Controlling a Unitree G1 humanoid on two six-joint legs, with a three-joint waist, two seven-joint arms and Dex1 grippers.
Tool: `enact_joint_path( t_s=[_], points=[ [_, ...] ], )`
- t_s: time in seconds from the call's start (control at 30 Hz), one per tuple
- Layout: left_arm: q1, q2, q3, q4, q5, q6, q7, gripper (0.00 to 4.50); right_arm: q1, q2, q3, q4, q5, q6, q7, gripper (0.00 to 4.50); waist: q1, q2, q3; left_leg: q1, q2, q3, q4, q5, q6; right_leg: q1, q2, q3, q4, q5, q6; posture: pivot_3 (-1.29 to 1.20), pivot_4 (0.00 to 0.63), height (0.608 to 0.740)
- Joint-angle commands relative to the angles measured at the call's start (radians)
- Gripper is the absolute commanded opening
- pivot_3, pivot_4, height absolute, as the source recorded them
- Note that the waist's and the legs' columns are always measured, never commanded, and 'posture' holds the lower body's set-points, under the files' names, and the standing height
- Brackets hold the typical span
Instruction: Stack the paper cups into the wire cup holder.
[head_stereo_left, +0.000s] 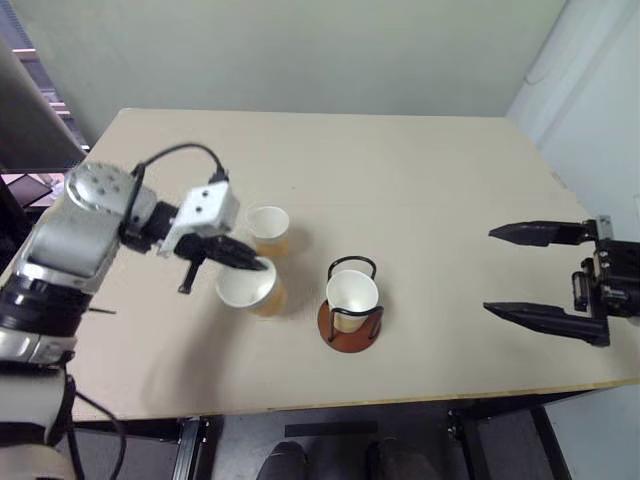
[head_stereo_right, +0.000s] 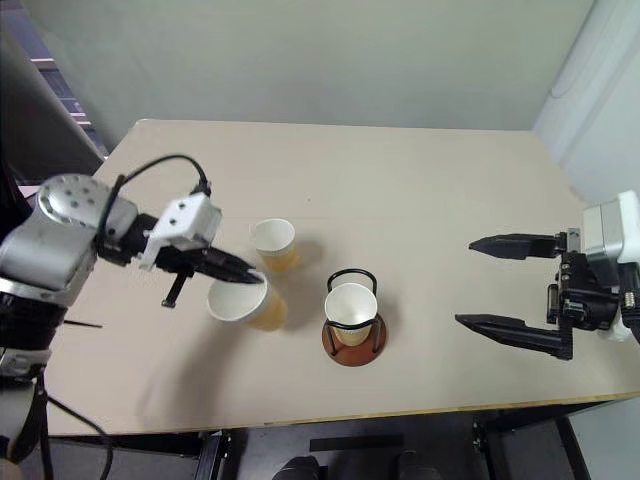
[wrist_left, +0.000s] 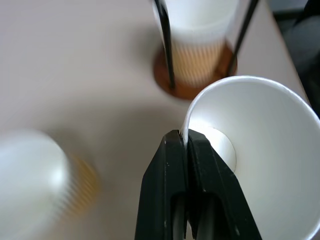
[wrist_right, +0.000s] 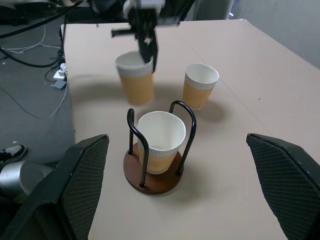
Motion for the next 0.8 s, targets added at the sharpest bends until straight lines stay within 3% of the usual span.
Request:
enact_joint_path(
  t_s=[0.03,0.2,0.33,0.57,0.8],
  points=[
    [-0.148,-0.070,0.028,0.040,-0.125,0.016,-0.036,0.04,0.002,-0.015,-0.028,0.005,-0.001,-0.035,0.009,4.50,0.002,0.000,0.000,0.000,0.000,0.000,0.001,0.000,0.000,0.000,0.000,0.000,0.000,0.000,0.001,0.00,0.150,0.740],
    [-0.276,-0.206,0.015,0.147,-0.151,-0.038,-0.036,0.04,0.015,-0.009,-0.021,-0.005,-0.013,-0.056,-0.018,4.50,0.002,0.000,0.000,-0.002,-0.001,0.002,0.003,-0.001,0.001,0.000,-0.001,0.000,-0.001,0.001,0.004,0.00,0.150,0.740],
    [-0.367,-0.308,-0.090,0.192,-0.164,-0.104,-0.036,0.04,0.021,-0.018,-0.040,-0.019,-0.007,-0.052,-0.034,4.50,0.004,0.000,0.000,-0.006,-0.001,0.002,0.008,-0.001,0.001,0.000,0.000,0.000,-0.002,0.003,0.010,0.00,0.150,0.740],
    [-0.411,-0.294,-0.289,0.221,-0.184,-0.228,-0.036,0.04,0.102,-0.024,-0.131,-0.055,-0.010,-0.015,-0.053,4.50,0.007,0.000,0.000,-0.010,-0.001,0.002,0.015,-0.003,0.005,0.000,-0.002,0.002,-0.003,0.003,0.017,0.00,0.150,0.740],
    [-0.482,-0.274,-0.452,0.272,-0.204,-0.345,-0.036,0.04,0.290,0.011,-0.293,-0.078,-0.048,0.003,-0.022,4.50,0.019,0.000,0.000,-0.012,-0.001,0.003,0.016,-0.003,0.006,0.001,-0.001,0.001,-0.005,0.002,0.019,0.00,0.150,0.740]
  ],
)
